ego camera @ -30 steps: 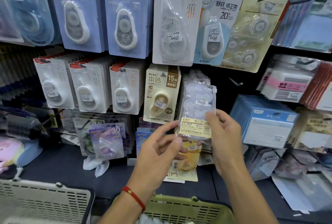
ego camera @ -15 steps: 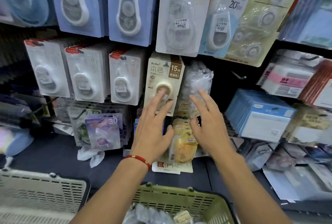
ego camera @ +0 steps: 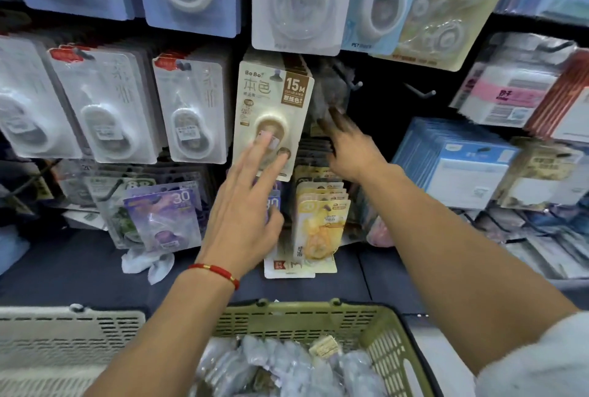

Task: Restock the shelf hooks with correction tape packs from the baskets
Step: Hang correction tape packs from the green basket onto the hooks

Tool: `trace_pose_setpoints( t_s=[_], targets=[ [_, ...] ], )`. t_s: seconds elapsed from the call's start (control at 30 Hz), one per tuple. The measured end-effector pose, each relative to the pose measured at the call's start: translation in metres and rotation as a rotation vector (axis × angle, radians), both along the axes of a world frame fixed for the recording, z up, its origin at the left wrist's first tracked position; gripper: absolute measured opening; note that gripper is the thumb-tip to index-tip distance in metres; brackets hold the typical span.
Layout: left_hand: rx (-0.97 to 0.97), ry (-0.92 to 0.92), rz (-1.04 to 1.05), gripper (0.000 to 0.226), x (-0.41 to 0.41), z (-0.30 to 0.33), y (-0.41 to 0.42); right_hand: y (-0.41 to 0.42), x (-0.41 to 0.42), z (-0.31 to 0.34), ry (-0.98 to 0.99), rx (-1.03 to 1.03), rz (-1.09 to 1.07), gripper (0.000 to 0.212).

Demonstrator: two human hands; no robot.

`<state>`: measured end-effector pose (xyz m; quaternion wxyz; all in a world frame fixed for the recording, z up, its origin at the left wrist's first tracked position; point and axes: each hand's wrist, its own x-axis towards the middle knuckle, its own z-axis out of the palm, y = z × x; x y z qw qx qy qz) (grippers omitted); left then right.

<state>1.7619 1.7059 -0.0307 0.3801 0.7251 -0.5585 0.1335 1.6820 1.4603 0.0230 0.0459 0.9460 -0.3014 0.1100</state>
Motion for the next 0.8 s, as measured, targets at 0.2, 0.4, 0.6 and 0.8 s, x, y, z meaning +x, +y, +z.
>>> trace_pose_setpoints(
  t_s=[0.2, 0.4, 0.6, 0.8],
  targets=[
    [0.178, -0.017, -0.053, 0.064, 0.002, -0.024, 0.033, 0.046, -0.062, -0.026, -0.246, 0.16, 0.066, 0.045],
    [0.84, 0.017, -0.135, 0.054, -0.02, -0.091, 0.103, 0.127, -0.13, -0.117, -0.017, 0.493, 0.139, 0.019],
    [1.109, 0.159, -0.092, 0.049, -0.053, -0.163, 0.166, 0.21, -0.142, -0.239, 0.65, 0.613, 0.162, 0.066],
    [1.091, 0.348, -0.023, 0.047, -0.098, -0.194, 0.193, 0.25, -0.175, -0.301, 0.768, 0.322, 0.086, 0.111]
  ],
)
